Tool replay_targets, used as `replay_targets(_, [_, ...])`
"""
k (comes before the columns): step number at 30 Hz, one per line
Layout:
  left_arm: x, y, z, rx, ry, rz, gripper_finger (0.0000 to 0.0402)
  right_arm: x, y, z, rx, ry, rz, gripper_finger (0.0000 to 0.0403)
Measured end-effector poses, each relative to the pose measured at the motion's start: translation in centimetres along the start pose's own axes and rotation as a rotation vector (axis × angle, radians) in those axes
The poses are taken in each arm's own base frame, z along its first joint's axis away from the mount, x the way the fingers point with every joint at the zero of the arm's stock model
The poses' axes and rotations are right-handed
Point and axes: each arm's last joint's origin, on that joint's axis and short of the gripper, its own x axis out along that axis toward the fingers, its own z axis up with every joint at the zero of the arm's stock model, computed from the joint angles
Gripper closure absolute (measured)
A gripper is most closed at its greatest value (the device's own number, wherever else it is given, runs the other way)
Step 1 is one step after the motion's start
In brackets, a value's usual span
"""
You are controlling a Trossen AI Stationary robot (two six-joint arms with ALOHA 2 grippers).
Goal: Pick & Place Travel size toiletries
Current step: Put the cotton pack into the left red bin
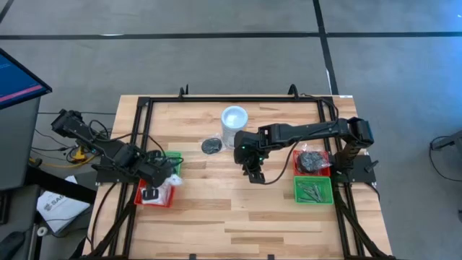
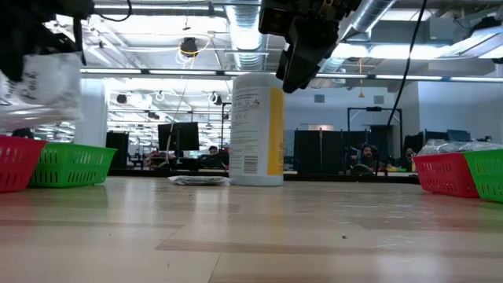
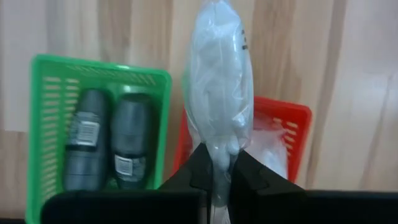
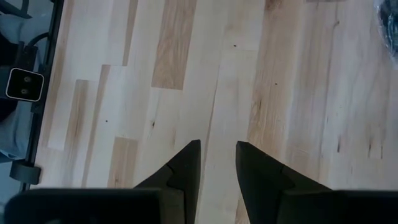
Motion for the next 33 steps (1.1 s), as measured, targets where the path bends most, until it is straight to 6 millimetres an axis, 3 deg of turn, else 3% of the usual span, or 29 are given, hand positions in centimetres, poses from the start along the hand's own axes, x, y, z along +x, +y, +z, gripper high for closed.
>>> replay_targets(14, [-0.1,-0.2,-0.9,-0.096,0.183,-0.148,0.039,0.0,0.0,0.1,0.0,-0.006,-0.001,0.031])
replay_targets(28, [-0.2,-0.3,-1.0,-0.095,0.208,-0.187,0.039,0.0,0.0,0.1,0.0,-0.008,0.0,0.031])
replay_targets(33, [1.1,0.0,-1.8,-0.087,0.252,-0.159,0.039,0.0,0.0,0.2,-0.004,-0.02,-0.001,0.031])
